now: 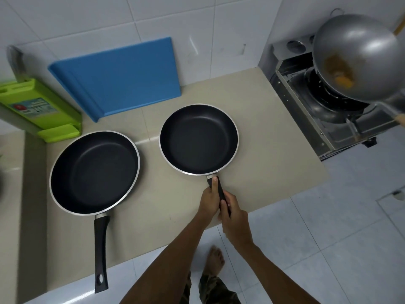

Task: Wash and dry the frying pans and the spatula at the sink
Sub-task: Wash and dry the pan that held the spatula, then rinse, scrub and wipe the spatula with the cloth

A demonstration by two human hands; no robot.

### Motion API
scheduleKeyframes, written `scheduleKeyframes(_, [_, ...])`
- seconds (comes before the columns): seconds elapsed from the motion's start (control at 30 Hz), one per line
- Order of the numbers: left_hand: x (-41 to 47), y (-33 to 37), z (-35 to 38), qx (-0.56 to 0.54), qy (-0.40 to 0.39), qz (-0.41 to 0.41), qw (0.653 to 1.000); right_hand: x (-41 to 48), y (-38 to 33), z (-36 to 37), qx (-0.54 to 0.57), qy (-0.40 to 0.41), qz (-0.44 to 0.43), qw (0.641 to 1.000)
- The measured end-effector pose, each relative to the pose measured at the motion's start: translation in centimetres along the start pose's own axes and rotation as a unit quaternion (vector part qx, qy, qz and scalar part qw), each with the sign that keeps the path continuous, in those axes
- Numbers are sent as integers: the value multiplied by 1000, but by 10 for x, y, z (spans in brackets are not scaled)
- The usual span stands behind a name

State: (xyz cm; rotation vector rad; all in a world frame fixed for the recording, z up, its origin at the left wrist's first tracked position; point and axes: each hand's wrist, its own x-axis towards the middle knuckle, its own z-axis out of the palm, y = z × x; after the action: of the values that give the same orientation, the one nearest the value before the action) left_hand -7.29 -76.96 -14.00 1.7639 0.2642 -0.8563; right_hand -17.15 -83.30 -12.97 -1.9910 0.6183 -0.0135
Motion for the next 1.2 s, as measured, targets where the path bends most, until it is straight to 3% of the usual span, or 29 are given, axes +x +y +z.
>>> scheduleKeyframes(0.3, [-3,7,0,11,1,-36,999,3,4,-1,-13,-33,44,998])
scheduleKeyframes(0.47, [-18,10,-9,132,14,9,991,5,-1,-10,-91,-58,16,994])
scheduleKeyframes(0.57, [-39,9,-24,256,61,62,963,6,-8,-23,-243,-35,-45,968])
scheduleKeyframes(0.67, [-64,7,-53,432,143,149,878,7,-24,-30,-378,-22,-104,920])
scheduleKeyframes(0.83, [-113,6,-127,524,218,214,795,-8,-80,-12,-446,-3,-214,869])
scheduleKeyframes(0.97, [-157,-9,-211,528,266,212,778,-38,-140,45,-458,-31,-286,841])
scheduleKeyframes(1.2, [-258,-86,-417,495,386,196,753,-124,-266,215,-447,-79,-398,797])
